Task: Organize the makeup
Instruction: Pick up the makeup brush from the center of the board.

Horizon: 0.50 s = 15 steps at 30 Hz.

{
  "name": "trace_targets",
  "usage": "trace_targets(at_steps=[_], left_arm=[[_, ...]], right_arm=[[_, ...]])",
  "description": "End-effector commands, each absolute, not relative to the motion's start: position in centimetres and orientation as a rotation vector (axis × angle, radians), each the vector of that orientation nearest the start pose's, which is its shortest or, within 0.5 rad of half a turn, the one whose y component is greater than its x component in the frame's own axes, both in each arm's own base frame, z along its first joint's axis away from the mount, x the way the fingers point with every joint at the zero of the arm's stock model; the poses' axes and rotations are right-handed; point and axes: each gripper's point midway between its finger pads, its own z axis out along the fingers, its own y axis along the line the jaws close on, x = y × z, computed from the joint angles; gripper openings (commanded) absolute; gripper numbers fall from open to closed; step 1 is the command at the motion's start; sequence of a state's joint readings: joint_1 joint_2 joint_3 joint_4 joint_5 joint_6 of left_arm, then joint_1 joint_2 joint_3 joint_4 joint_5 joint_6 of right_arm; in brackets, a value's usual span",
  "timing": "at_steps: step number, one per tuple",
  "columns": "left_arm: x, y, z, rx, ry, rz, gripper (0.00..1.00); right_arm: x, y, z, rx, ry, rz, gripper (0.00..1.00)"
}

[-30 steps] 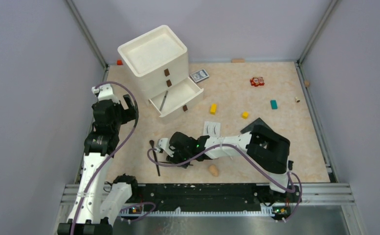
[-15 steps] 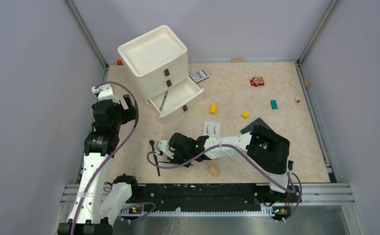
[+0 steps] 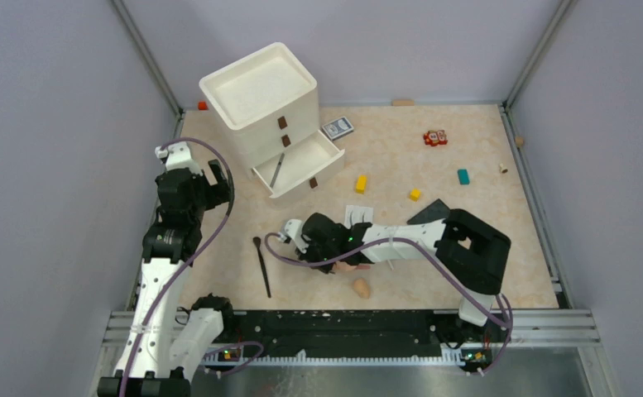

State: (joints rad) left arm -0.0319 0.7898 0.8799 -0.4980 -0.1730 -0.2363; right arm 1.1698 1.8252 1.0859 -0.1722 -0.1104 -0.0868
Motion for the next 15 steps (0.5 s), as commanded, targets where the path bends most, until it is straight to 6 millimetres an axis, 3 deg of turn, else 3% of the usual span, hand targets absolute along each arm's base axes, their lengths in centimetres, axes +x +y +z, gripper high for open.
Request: trace_targets(at_steps=[1,6,10,15], left_arm=[[28.9,1.2,25.7,-0.319,1.905,-0.014,0.99],[28.9,1.2,25.7,-0.317,1.905,-0.017,0.99],[28.9,1.3,25.7,-0.324,1.901,-0.011,0.99],[28.9,1.4,25.8,-0.327,1.898,-0.010,0.99]], right_arm=[[20.6,40.0,9.4,-1.141,2.019,0.643,0.00],[23.1,39.1,12.1,-0.908,2.043,0.692,0.00],[27.5,37.4,15.8,-0.524,1.978,0.666,0.00],[31.1,36.2,20.7,-0.124,1.882,0.826,0.00]])
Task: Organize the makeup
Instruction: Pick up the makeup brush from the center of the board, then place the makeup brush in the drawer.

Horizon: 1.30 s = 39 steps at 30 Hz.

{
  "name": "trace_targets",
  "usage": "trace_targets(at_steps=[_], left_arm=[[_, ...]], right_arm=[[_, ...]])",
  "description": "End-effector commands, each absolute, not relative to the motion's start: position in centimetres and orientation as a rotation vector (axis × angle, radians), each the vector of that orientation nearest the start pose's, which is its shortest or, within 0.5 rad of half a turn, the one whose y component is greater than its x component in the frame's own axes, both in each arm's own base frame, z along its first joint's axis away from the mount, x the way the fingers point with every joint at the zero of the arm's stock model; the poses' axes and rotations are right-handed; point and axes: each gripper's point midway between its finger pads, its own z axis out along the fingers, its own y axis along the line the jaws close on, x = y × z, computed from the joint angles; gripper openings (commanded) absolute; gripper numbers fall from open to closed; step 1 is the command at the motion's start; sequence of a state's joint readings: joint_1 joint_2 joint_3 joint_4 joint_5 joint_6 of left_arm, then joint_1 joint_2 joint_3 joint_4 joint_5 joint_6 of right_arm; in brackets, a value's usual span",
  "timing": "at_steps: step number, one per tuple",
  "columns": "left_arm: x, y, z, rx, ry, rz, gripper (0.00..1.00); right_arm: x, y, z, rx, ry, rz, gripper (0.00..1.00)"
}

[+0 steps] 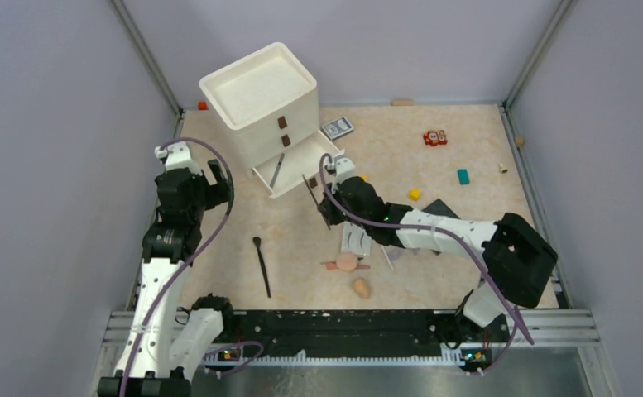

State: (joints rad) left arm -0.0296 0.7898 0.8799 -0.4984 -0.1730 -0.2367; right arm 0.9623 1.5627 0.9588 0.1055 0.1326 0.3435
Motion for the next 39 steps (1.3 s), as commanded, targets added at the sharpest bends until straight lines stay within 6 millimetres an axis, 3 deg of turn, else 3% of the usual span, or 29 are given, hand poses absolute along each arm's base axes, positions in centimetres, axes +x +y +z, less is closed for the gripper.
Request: trace_targets(at_steps=[1,4,11,15,21,28,33,39], left_arm=[[28.9,1.3,25.9,-0.326,1.898,-0.012,0.99],[28.9,1.4,25.8,-0.329,1.897,-0.009,0.99],[29.0,1.1,25.8,-0.318,1.900,-0.028,0.99],[29.0,1.1,25.8,-0.319,1.899,-0.027,0.99],[28.9,1.1,25.9,-0.319,1.897,-0.027,0.99],[28.9,1.0,26.0,-0.316,1.894,-0.031,0.99],[28.8,1.1,26.1,-0.316,1.889,-0.031,0.99],[28.8,1.1,26.1,-0.318,1.890,-0.030,0.99]], right_arm=[[31.6,36.1,21.3,-0.068,1.862,0.855,0.00],[33.4,35.7,22.7,0.149,1.810,0.888,0.00],[36.2,36.7,23.3,0.653,1.773,1.050,0.00],[37.5,38.5,23.7,0.813,1.728,1.179,0.00],[39.1,41.1,22.2,1.022,1.707,1.304,0.00],[41.5,44.0,19.6,1.090,1.733,1.299,0.00],[42.2,45.0,18.5,1.081,1.747,1.289,0.00],[42.8,44.7,17.6,1.080,1.752,1.254,0.26]])
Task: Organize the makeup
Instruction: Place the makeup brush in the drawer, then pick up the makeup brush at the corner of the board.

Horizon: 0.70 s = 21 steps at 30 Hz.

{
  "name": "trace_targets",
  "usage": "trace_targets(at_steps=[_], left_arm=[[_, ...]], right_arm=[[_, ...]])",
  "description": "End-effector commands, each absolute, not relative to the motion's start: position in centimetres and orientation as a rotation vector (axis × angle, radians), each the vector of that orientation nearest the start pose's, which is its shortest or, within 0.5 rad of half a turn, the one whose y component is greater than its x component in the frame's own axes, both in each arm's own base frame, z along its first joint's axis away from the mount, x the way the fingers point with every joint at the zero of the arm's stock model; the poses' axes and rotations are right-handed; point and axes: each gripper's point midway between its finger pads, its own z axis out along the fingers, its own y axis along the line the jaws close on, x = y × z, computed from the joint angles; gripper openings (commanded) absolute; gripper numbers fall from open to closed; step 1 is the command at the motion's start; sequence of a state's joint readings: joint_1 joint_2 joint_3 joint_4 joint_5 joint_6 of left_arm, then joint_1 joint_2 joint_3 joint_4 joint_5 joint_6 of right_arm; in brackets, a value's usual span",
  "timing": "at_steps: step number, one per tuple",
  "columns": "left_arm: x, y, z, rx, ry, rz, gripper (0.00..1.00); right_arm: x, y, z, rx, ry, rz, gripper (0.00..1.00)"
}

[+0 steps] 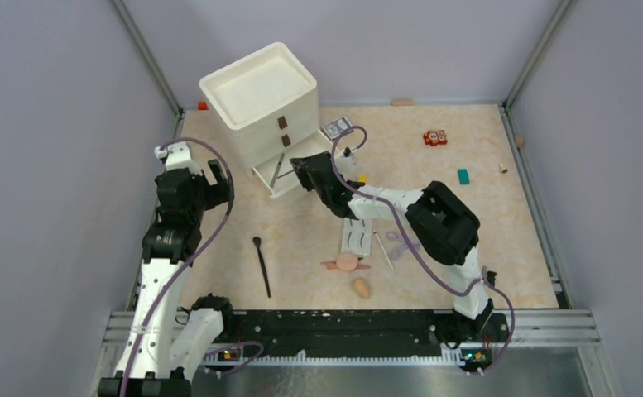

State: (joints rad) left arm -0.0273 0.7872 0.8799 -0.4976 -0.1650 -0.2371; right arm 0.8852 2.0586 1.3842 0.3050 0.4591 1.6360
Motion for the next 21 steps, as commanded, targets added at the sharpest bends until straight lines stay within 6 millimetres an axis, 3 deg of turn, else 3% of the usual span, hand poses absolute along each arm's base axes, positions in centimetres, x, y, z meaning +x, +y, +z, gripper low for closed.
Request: trace_targets(at_steps=[1,8,13,17,21], left_arm=[[28.8,1.1,26.1,-0.318,1.889,-0.030,0.99],[28.8,1.1,26.1,-0.317,1.890,-0.030,0.99],[28.9,1.1,26.0,-0.318,1.892,-0.029,0.99],[28.9,1.0,26.1,-0.317,1.891,-0.034,0.99],[28.9,1.0,26.0,-0.315,1.894,-0.036,0.99]], right_arm=[[42.8,44.7,17.6,1.079,1.755,1.257,0.29],[42.9,43.8,19.6,0.976,1.710,1.266,0.32],[41.9,43.1,23.0,0.650,1.668,1.193,0.32],[40.1,44.1,22.8,0.347,1.806,1.075,0.33],[36.6,46.1,22.1,0.015,1.872,0.991,0.36]])
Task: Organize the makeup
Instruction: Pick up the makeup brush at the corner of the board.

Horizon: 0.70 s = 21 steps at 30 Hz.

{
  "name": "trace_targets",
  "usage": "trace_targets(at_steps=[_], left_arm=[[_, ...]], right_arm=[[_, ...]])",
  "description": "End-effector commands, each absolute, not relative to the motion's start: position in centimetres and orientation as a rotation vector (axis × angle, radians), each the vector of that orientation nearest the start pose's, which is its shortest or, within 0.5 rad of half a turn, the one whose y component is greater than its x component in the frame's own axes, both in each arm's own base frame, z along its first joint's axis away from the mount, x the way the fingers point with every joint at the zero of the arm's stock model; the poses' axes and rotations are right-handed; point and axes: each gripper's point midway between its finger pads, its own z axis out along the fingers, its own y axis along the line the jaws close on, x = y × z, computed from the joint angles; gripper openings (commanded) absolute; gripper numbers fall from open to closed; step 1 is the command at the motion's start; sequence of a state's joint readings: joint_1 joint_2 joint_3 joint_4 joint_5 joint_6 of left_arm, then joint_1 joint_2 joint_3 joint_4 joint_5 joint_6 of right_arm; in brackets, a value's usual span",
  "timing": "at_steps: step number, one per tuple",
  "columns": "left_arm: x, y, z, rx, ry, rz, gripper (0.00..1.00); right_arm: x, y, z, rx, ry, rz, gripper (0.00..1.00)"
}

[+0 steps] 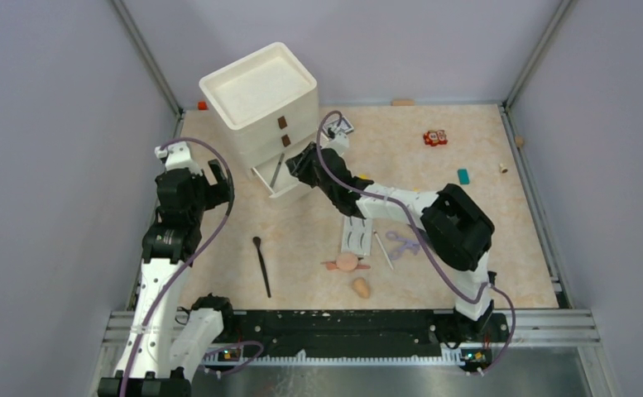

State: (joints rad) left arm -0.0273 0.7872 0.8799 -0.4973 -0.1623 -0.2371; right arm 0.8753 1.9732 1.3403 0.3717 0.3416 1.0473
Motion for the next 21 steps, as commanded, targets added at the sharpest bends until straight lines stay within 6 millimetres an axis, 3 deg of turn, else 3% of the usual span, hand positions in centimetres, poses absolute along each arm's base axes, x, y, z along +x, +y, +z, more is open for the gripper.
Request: trace_targets(at_steps=[1,6,10,16,21], left_arm=[[28.9,1.0,26.0,-0.316,1.894,-0.035,0.99],[28.7,1.5,26.1,-0.348,1.888,-0.016,0.99],[28.4,2.3,26.4,-0.409,1.872,0.017,0.99],[28.2,2.7,26.6,-0.435,1.866,0.036,0.99],[27.4,4.1,27.2,-0.516,1.841,0.095,0.99]], right_arm=[[35.5,46.5,22.0,-0.043,1.880,0.985,0.37],[30.3,49.5,20.4,-0.293,1.927,0.986,0.41],[26.8,51.8,17.5,-0.426,2.012,1.028,0.44],[24.0,53.9,12.9,-0.564,2.132,0.941,0.47],[23.2,54.0,10.3,-0.567,2.193,0.871,0.47]])
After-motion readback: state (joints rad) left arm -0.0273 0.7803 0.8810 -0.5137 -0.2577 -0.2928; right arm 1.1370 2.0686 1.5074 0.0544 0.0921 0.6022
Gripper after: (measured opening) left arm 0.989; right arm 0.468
